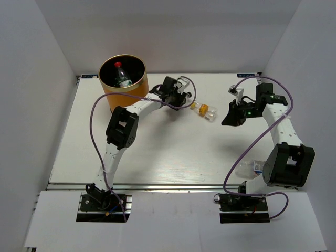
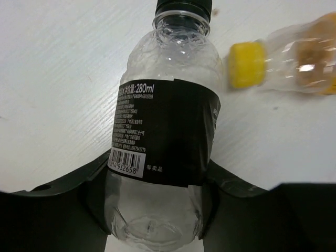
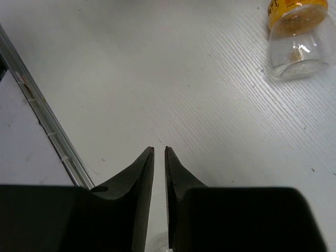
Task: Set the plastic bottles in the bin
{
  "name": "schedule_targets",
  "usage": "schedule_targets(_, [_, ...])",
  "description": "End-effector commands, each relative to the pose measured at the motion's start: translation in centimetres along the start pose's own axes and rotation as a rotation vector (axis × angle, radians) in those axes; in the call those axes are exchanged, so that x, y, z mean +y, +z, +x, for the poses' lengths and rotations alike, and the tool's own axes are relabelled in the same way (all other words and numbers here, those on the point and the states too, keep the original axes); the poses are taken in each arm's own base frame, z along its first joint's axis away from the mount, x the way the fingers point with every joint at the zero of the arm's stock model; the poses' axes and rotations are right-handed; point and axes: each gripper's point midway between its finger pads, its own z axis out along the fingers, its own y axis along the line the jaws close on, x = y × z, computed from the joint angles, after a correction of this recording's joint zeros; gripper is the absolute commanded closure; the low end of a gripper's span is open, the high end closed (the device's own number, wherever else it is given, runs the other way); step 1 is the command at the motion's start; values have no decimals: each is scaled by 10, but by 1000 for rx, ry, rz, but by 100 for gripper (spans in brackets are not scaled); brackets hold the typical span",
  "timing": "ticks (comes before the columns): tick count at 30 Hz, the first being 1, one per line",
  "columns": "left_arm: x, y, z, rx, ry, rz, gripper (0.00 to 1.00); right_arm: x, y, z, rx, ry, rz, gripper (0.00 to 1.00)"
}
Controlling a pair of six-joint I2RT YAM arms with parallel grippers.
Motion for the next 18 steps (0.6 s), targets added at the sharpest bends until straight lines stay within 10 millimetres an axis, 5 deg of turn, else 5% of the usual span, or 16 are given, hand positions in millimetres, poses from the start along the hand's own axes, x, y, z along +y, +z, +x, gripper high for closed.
schedule_targets(1, [-14, -115, -131, -300, 37, 9, 93, -7, -2, -2, -24, -91, 50, 80])
schedule_targets(5, [-13, -197, -185, -449, 27, -22, 91, -8, 1, -3, -30, -87, 37, 82])
schedule_targets(10, [59, -317, -223, -650, -158, -333, 91, -11, 7, -5, -27, -91, 49, 82])
schedule_targets(14, [127, -378, -204, -641, -328, -648, 97, -21, 12, -4, -2, -161, 122, 65])
schedule_targets(18, [173, -383, -157, -520, -448, -766, 100, -26, 16, -2, 12, -189, 172, 59])
